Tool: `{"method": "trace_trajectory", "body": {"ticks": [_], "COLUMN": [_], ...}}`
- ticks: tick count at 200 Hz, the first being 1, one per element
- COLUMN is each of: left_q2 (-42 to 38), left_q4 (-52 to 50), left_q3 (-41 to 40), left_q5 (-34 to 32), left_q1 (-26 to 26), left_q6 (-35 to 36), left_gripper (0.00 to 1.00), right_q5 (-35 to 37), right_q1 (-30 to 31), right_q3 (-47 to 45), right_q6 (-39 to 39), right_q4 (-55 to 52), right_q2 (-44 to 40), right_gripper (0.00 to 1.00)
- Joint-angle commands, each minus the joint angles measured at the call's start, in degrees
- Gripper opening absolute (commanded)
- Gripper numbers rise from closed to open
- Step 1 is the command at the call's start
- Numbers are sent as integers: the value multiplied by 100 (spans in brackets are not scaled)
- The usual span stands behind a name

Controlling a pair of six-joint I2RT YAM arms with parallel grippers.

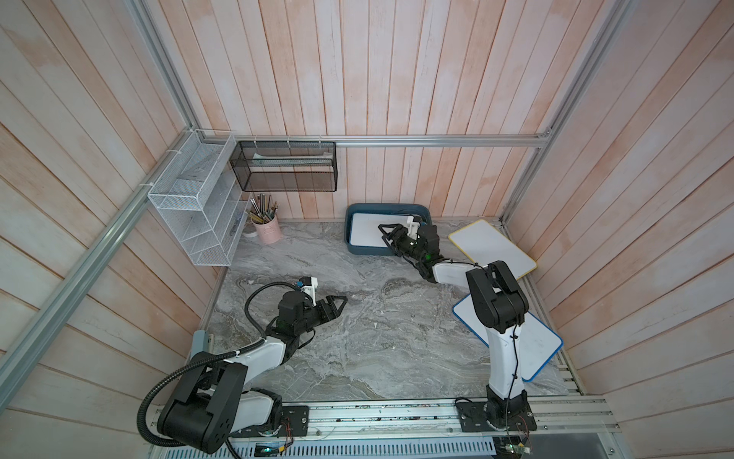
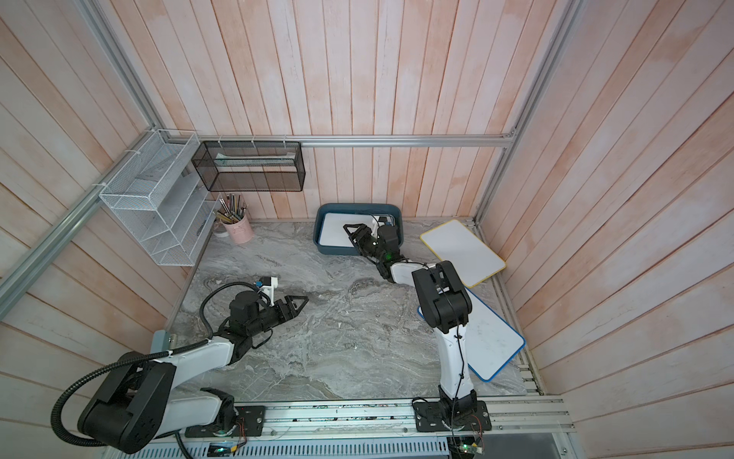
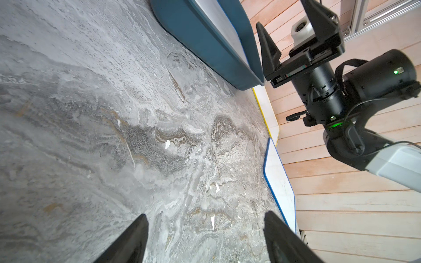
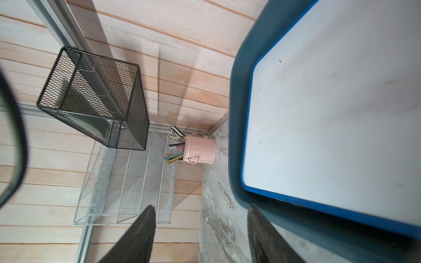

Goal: Put the whiteboard into the storage box
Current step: Place the whiteboard in the storage box, then move the whiteboard to the center of the board.

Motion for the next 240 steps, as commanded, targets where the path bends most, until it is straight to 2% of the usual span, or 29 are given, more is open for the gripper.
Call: {"method": "trace_trajectory", "body": {"ticks": [1,23,45,110,153,185,240], "left_q2": [20,-21,3,289,660,1007,1569], "left_q4": [228,140,167,318,683,916,1413], "left_q3": [-4,-1,16,156,231,225,366], "left_q5": [116,74,54,116,262,393,352], "left_q1": [38,38,40,38,32,-38,-416], "left_q6": [-9,44,35,20,-107,-234,-379], "left_gripper": [81,81,81,81,81,81,81], "right_q5": [-471,-784,-893,-1005,-1163,-463,-222], "right_q1": [-231,-395,-406,-450,-639,-690,-1110], "right_q3": [-63,-237,-209,-136,-972,-1745,-2964], "right_q6": [-278,-146,-437,-2164,-2610,-3202,-3439], "right_q4": [-471,-167,-365,-2099,-2325,-2916,-3312], "right_q2": [-211,-233,-365,-1103,-1672,-2483,-3465], "right_gripper": [65,65,65,65,65,65,65]}}
